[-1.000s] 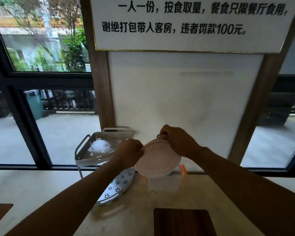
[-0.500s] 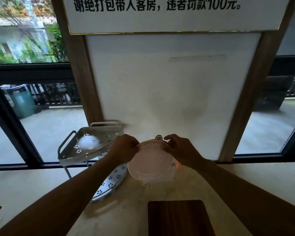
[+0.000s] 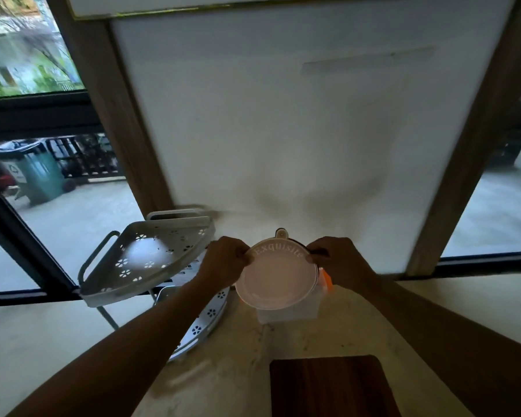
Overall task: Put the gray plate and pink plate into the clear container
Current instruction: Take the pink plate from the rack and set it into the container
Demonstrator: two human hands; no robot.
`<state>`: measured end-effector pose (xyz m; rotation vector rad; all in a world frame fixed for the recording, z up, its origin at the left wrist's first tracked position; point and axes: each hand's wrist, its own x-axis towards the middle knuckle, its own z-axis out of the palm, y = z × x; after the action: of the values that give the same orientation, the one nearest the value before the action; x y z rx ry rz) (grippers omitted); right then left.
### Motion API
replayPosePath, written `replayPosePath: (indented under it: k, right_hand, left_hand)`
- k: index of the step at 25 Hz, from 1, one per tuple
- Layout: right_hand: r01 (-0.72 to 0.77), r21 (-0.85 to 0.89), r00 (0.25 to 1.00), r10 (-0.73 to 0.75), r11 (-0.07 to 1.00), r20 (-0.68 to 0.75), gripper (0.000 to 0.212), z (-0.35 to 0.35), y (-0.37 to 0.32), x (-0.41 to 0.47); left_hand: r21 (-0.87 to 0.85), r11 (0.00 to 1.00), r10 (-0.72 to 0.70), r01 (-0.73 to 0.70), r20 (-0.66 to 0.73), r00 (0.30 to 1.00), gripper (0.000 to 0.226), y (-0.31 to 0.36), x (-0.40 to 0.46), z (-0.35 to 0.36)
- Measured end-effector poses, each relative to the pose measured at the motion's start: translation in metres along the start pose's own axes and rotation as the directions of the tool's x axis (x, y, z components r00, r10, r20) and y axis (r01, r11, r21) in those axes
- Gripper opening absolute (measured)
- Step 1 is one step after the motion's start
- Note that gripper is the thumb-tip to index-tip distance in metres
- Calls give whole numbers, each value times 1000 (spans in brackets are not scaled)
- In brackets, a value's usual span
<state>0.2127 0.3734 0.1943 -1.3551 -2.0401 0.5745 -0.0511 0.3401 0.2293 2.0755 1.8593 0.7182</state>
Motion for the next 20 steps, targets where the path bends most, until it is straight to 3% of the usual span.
replayPosePath:
  k: [7, 20]
  right_hand:
    - [18, -63, 998, -22, 998, -61, 13, 12, 40, 44]
    - [-33, -76, 999, 32, 997, -20, 11, 79, 109, 74]
  left_hand:
    - [-7, 1000, -1, 1, -27, 1000, 13, -17, 52, 36]
    - [61, 996, -61, 60, 10, 998, 17, -75, 86, 129]
